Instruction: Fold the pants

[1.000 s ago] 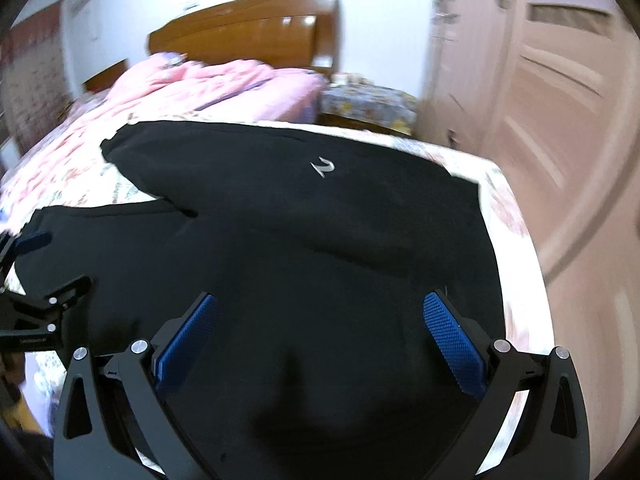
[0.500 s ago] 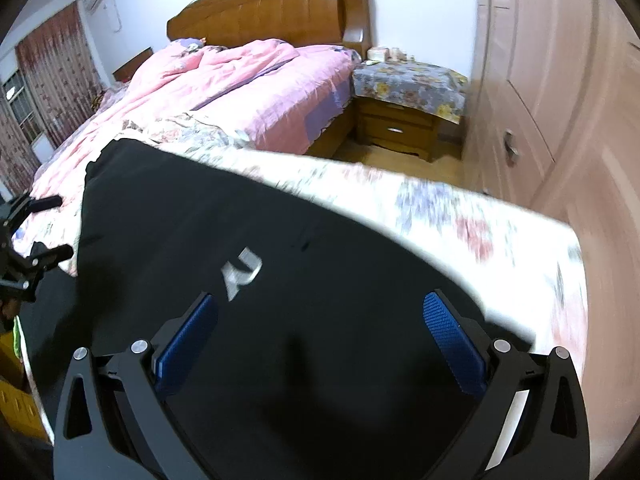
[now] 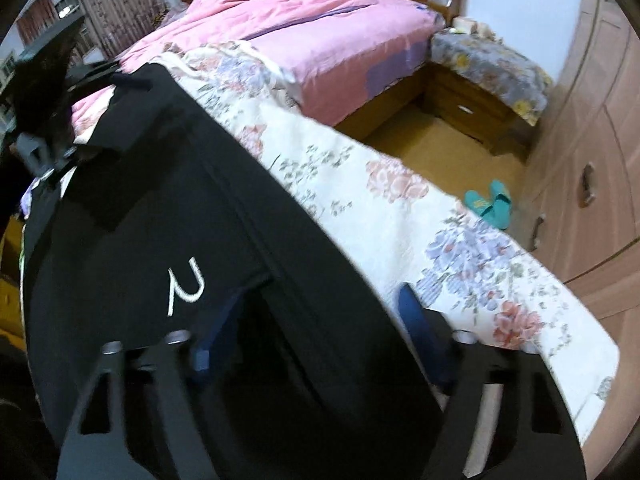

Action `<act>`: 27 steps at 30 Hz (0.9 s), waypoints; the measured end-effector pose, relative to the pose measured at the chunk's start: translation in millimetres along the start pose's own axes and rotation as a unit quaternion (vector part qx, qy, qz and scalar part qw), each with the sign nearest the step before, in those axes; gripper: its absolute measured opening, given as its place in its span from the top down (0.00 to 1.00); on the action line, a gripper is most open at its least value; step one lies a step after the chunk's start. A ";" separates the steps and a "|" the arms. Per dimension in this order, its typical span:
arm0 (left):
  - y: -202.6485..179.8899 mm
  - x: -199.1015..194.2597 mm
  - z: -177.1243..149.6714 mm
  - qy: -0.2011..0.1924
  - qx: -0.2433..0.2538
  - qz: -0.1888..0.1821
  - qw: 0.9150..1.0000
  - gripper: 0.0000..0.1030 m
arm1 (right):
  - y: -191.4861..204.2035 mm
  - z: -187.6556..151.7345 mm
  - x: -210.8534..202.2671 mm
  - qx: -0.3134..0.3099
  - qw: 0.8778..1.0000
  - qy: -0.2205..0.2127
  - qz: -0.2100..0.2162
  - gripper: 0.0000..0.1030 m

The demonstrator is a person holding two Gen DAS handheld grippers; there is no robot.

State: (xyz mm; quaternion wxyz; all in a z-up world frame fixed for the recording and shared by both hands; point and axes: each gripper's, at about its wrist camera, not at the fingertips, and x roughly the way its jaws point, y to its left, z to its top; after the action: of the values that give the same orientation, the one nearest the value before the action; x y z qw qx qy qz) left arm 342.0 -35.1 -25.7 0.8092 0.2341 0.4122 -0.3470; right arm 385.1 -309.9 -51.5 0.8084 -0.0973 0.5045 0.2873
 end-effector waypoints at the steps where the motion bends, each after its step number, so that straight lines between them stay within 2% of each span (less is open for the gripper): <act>1: 1.9 4.3 2.6 0.003 0.008 -0.006 1.000 0.18 | 3.8 -2.7 -1.5 -0.006 1.000 -0.003 0.004 0.42; 3: 4.7 10.2 5.0 0.009 0.021 -0.014 1.000 0.24 | 11.0 -6.1 -8.1 -0.015 1.000 -0.007 0.007 0.60; 4: 5.7 12.4 4.9 0.013 0.029 -0.015 0.999 0.28 | 18.4 -8.0 -14.1 -0.027 1.000 -0.014 -0.004 0.77; 5: 6.0 13.9 3.9 0.014 0.042 -0.014 0.999 0.29 | 26.7 -9.4 -21.4 -0.041 0.998 -0.022 -0.033 0.87; 9: 8.9 16.7 5.4 0.012 0.083 -0.018 0.996 0.27 | 59.7 -20.9 -58.1 -0.072 0.991 -0.070 -0.091 0.91; 12: 15.9 16.0 7.6 0.014 0.105 -0.049 0.993 0.27 | 86.9 -34.9 -83.4 -0.084 0.983 -0.109 -0.122 0.91; 16: 26.8 16.5 8.0 0.029 0.129 -0.092 0.987 0.25 | 120.5 -55.7 -103.5 -0.091 0.978 -0.137 -0.131 0.91; 19: 34.3 19.5 7.2 0.041 0.125 -0.123 0.984 0.26 | 139.4 -65.4 -111.9 -0.087 0.976 -0.151 -0.133 0.91; 21: 36.3 23.1 5.4 0.053 0.117 -0.133 0.983 0.48 | 142.2 -67.8 -115.8 -0.075 0.975 -0.161 -0.135 0.94; 22: 36.6 24.2 2.7 0.057 0.114 -0.131 0.983 0.73 | 143.2 -70.4 -119.6 -0.068 0.975 -0.166 -0.134 0.95; 23: 35.7 23.9 -1.7 0.061 0.113 -0.122 0.984 0.85 | 144.1 -73.6 -125.2 -0.057 0.974 -0.172 -0.139 0.95; 27: 27.6 0.9 -11.5 0.033 0.110 -0.084 0.990 0.92 | 140.8 -75.6 -127.8 -0.036 0.974 -0.167 -0.149 0.95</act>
State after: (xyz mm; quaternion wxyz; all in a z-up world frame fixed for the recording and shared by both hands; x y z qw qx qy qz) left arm 357.4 -9.9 -30.2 0.7324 0.2981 0.4163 -0.4489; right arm 206.8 -275.6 42.8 0.9108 -0.1512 0.3315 0.1943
